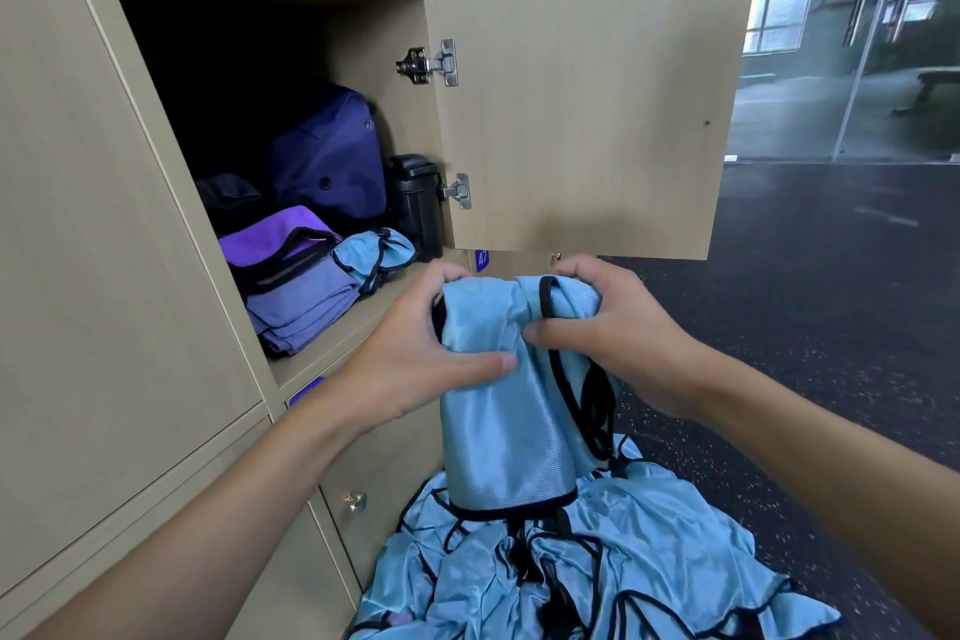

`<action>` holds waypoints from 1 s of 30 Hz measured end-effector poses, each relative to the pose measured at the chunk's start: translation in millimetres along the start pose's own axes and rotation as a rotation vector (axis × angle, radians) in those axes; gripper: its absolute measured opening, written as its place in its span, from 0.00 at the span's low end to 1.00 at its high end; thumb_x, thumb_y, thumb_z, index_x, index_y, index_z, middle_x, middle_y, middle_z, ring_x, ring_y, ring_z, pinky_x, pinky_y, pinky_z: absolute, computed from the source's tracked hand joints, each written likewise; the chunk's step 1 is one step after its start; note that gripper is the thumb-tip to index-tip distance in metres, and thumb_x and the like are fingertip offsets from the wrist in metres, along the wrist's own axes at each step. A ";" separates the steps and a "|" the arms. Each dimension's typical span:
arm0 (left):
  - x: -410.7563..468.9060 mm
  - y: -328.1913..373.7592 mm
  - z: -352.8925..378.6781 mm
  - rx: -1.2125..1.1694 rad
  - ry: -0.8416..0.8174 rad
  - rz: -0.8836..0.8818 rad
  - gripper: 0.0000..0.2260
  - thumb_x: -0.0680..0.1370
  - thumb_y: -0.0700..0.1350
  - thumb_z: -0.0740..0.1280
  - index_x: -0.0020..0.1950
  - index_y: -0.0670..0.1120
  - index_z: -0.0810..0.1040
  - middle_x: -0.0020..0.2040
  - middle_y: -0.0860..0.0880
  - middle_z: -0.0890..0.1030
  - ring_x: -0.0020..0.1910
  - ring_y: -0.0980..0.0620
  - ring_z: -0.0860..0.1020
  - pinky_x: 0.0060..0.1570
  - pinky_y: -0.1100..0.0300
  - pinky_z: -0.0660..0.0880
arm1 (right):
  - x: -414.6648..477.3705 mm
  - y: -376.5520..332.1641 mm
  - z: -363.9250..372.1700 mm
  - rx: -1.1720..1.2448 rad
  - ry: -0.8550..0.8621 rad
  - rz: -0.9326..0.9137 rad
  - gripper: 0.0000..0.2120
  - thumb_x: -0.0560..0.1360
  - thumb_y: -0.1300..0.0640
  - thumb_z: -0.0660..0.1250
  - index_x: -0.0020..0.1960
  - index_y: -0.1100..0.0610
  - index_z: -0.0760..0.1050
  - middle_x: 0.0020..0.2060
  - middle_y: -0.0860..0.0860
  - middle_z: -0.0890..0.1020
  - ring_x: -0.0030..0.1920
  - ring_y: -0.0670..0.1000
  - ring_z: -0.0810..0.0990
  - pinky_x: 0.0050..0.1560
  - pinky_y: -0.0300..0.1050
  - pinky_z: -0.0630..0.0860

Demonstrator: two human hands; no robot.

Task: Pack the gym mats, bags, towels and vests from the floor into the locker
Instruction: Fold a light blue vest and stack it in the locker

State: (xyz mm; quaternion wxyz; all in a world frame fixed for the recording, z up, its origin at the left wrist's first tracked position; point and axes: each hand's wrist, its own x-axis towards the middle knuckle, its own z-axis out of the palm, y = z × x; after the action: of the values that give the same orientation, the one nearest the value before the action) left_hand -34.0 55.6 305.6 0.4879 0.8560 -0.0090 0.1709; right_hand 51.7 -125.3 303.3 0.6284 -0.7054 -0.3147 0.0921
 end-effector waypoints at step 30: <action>-3.6 -3.4 9.8 0.004 0.022 0.217 0.34 0.69 0.50 0.78 0.71 0.69 0.69 0.71 0.66 0.71 0.72 0.61 0.69 0.72 0.47 0.68 | 3.5 8.5 -3.4 0.150 0.116 0.019 0.47 0.71 0.63 0.76 0.75 0.34 0.54 0.56 0.48 0.80 0.47 0.47 0.86 0.42 0.47 0.83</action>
State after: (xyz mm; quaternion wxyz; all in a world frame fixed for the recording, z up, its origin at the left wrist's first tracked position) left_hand -34.0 48.6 297.2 0.4648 0.8491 -0.0959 0.2321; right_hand 59.0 -126.3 296.9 0.6957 -0.6635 -0.2632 0.0804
